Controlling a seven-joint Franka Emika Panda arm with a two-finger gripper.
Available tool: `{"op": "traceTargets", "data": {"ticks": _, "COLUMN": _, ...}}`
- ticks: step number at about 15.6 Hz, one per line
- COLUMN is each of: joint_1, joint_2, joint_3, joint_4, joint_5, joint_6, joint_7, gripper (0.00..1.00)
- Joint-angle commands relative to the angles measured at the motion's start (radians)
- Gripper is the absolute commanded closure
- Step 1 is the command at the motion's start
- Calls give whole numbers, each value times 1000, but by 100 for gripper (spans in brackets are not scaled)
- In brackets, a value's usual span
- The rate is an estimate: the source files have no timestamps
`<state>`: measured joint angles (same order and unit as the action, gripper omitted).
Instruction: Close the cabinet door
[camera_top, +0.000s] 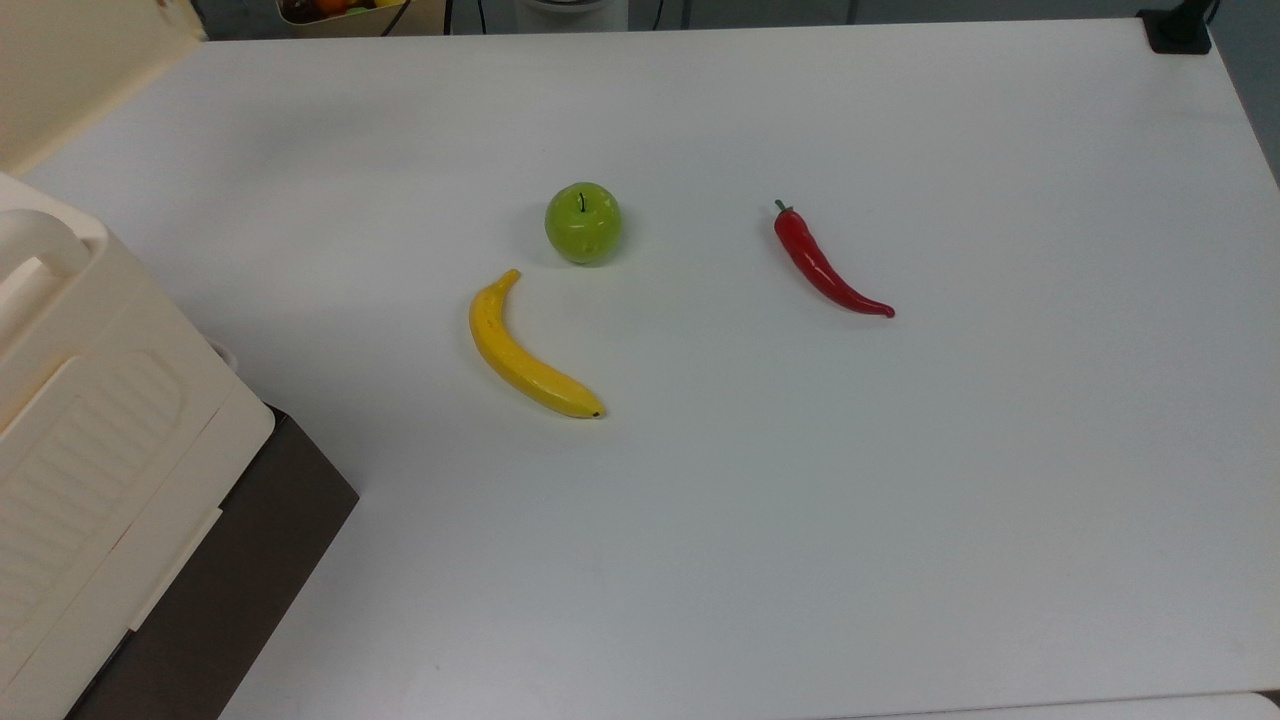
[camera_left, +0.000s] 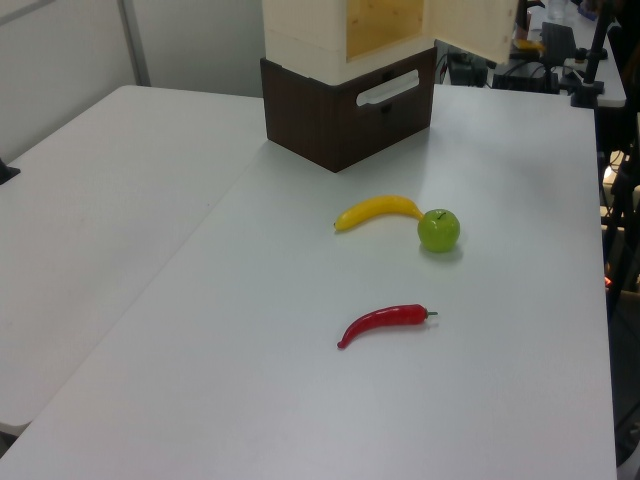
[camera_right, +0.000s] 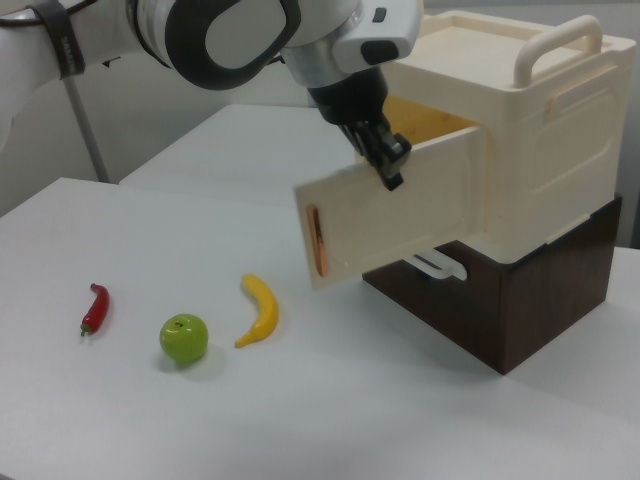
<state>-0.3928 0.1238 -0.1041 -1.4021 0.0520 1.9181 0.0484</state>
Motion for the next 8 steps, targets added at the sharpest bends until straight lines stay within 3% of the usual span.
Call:
{"op": "traceTargets", "data": {"ticks": 1, "joint_1": 52, "joint_2": 10, "joint_3": -8, "joint_4": -6, "joint_5": 60, "joint_6": 48, "joint_7": 21, "gripper": 100}}
{"op": "traceTargets", "data": {"ticks": 8, "joint_1": 103, "joint_2": 85, "joint_3": -8, "joint_4": -11, "joint_5": 62, "joint_6": 319, "joint_7": 94, "gripper": 100}}
